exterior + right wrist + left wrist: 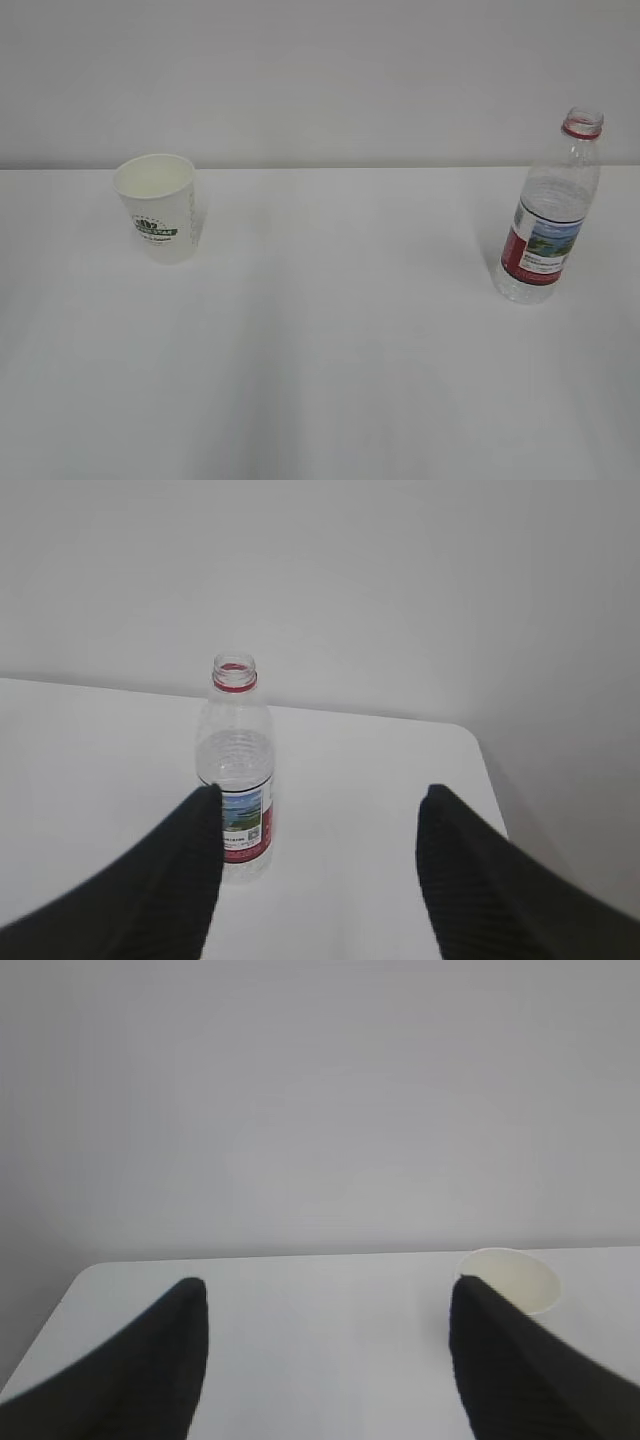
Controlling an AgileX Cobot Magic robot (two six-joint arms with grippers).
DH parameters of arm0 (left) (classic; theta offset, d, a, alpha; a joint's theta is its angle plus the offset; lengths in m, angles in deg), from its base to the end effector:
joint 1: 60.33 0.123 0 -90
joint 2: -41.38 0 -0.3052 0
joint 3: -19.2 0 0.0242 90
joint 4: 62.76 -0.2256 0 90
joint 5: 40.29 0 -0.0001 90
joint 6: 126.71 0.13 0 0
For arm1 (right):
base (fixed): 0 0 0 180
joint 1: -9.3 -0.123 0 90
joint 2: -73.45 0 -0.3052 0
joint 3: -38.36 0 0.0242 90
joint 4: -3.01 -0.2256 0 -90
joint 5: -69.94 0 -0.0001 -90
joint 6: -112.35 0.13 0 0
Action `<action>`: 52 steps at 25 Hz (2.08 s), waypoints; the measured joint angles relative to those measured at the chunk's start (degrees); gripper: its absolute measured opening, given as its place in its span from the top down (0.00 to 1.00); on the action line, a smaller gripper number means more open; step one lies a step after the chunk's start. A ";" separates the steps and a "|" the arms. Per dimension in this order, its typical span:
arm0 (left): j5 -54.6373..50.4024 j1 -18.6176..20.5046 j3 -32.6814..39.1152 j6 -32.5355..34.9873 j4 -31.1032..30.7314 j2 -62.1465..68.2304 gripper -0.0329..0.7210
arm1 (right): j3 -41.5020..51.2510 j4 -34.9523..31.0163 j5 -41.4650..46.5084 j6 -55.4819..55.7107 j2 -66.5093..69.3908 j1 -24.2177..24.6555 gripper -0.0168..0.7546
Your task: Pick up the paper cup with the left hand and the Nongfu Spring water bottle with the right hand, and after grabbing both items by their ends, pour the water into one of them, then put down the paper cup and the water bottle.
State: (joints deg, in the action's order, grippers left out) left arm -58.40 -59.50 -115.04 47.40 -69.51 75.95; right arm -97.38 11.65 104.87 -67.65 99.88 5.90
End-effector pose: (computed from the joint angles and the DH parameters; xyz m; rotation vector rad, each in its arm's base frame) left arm 0.0955 0.0061 0.3390 -0.0316 1.7159 0.0489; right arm 0.0571 -0.0078 0.3220 -0.1080 1.8357 -0.1244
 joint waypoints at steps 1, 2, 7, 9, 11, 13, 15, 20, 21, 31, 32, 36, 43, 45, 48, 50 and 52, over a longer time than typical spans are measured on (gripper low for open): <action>1.32 0.00 0.00 0.00 0.00 1.21 0.23 | 0.00 0.00 -0.80 0.00 1.04 0.00 0.38; 2.64 0.00 0.00 0.00 -0.04 2.62 0.23 | 0.00 0.00 -1.42 0.00 2.28 0.00 0.38; 8.24 0.00 0.00 0.00 -0.25 9.68 0.24 | 0.00 0.00 -4.86 0.00 7.95 0.00 0.38; 9.82 0.00 0.00 0.00 -0.25 12.11 0.24 | 0.00 0.21 -6.66 0.00 9.77 -0.20 0.38; 11.22 0.00 0.00 0.00 -0.25 14.65 0.24 | 0.00 0.35 -8.32 0.00 10.68 -0.83 0.38; 12.97 0.00 0.00 0.00 -0.25 16.75 0.24 | 0.00 0.35 -9.92 0.00 11.18 -1.03 0.38; 15.03 0.00 0.00 0.00 -0.25 18.85 0.25 | 0.00 0.35 -11.33 0.00 11.32 -1.03 0.38; 19.52 0.00 0.00 0.00 -0.25 22.70 0.25 | 0.00 0.35 -12.32 0.00 12.22 -1.07 0.38; 20.36 0.00 0.00 0.00 -0.25 23.47 0.25 | 0.00 0.35 -12.58 0.00 12.89 -1.07 0.38; 25.38 0.00 0.00 0.00 -0.25 30.30 0.27 | 0.18 0.35 -19.39 0.00 22.85 -1.07 0.38; 25.82 0.00 0.00 0.00 -0.25 30.75 0.27 | 0.18 0.35 -20.56 0.00 23.72 -1.07 0.38; 28.28 0.00 0.00 0.00 -0.25 31.97 0.27 | 0.18 0.35 -23.63 0.00 27.46 -1.07 0.38; 29.54 0.00 0.00 0.00 -0.25 33.69 0.27 | 0.18 0.35 -24.11 0.00 32.80 -1.07 0.38; 29.54 0.00 0.00 0.00 -0.25 34.79 0.27 | 0.18 0.35 -24.32 0.00 34.18 -1.07 0.38; 28.91 0.00 0.00 0.00 -0.46 37.12 0.27 | 0.18 0.35 -24.32 0.00 35.99 -1.07 0.38; 28.21 0.00 0.00 0.00 -0.52 38.67 0.27 | 0.62 0.35 -24.90 0.00 37.00 -1.07 0.38; 27.74 0.00 0.00 0.00 -1.03 40.20 0.27 | 2.19 0.35 -26.46 0.00 37.86 -1.07 0.38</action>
State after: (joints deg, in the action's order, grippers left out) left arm -30.65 -59.50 -115.04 47.40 -70.54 116.15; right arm -95.20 12.00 78.41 -67.65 137.73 4.83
